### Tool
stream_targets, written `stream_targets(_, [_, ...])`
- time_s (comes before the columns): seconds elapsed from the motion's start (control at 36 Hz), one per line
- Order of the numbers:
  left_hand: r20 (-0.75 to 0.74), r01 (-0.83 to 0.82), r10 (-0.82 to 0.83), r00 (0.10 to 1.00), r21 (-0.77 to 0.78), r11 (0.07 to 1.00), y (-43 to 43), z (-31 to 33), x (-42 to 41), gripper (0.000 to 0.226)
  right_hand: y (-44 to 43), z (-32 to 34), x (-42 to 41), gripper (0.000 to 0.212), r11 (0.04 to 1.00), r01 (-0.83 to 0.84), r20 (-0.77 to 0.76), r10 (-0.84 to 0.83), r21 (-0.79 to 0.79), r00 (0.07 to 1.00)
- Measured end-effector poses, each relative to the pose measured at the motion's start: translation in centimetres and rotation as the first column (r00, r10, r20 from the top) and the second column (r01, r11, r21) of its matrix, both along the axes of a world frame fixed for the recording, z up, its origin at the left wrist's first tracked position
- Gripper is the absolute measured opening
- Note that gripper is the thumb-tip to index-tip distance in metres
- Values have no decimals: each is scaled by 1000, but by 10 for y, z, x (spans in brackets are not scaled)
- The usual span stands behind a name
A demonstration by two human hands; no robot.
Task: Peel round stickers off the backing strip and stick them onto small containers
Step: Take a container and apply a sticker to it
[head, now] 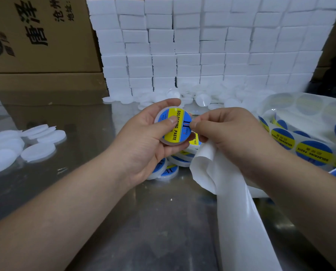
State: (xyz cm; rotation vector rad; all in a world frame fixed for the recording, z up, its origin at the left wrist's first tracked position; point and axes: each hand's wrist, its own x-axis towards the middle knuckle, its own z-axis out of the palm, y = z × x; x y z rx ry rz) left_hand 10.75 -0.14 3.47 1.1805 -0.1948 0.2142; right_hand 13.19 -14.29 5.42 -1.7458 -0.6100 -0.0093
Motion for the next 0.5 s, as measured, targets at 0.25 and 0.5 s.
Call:
stream_targets(0.25, [-14,-14,14,1000,18,1000,-3,1,-3,23,0,-1,2,25,1000,0,-12,0,-7,1000])
stream_targets(0.5, [123,-193,167,978,242,951,-9,1,-9,36,0,-7,11,18,988,110,70,-103,-105,992])
